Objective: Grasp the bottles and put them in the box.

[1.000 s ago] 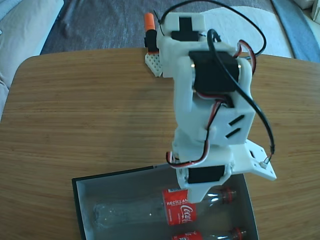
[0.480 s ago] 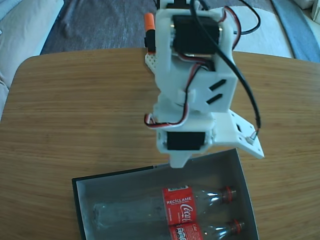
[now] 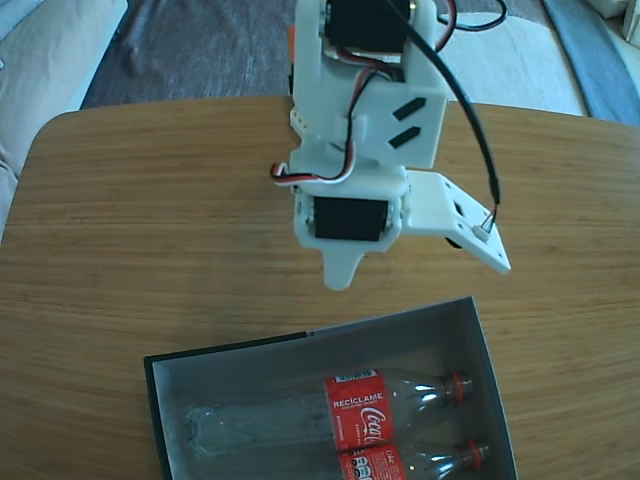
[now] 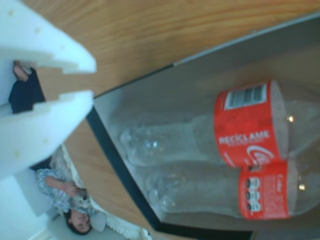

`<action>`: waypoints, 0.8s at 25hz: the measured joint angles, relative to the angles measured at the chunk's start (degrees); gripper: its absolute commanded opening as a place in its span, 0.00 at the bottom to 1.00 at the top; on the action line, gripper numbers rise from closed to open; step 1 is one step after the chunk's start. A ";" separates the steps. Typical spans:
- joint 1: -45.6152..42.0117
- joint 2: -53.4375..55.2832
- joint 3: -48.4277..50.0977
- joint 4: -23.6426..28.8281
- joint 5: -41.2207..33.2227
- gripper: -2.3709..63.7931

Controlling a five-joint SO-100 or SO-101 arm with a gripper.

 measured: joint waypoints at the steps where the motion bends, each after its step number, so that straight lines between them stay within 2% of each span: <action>1: 0.18 1.49 2.11 -0.70 0.00 0.03; 6: -0.97 8.70 11.60 -4.75 -0.26 0.03; 11: -0.53 15.38 21.09 -8.53 -4.92 0.03; 20: -5.98 28.65 37.44 -11.16 -4.75 0.03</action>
